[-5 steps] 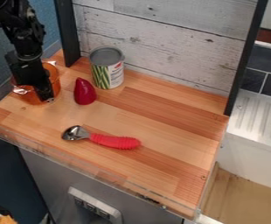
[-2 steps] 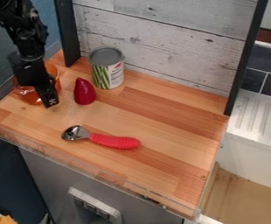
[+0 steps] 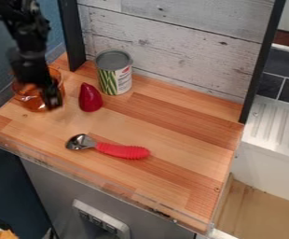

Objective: Move the orange bowl to the left center end of the table

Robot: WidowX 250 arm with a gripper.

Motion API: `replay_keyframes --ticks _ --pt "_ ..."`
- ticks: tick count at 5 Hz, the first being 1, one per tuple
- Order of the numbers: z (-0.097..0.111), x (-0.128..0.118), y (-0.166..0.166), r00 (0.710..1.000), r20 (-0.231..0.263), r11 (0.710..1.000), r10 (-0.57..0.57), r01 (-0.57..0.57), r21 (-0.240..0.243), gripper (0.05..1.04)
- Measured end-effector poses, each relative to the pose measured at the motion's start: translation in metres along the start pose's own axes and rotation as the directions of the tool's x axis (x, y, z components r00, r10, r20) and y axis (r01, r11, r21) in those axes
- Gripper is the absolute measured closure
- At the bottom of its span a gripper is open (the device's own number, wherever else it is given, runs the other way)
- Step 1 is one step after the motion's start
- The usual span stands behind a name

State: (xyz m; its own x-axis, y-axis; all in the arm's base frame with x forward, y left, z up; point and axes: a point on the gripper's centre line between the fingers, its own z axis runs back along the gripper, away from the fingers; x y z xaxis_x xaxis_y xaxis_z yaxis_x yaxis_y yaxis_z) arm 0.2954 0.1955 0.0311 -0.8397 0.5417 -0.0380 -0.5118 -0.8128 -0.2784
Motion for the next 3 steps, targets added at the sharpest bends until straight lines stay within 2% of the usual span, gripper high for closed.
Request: replay_keyframes --ticks 1,2,3 --pt "0.019 -0.005 -0.005 1.0 -0.025 0.999 -0.002 0.001 -0.049 0.082" --pt "0.031 -0.004 -0.007 1.0 -0.024 0.997 -0.006 0.005 -0.071 0.082" --pt "0.031 -0.003 -0.007 1.0 -0.023 0.998 -0.006 0.005 -0.07 0.082"
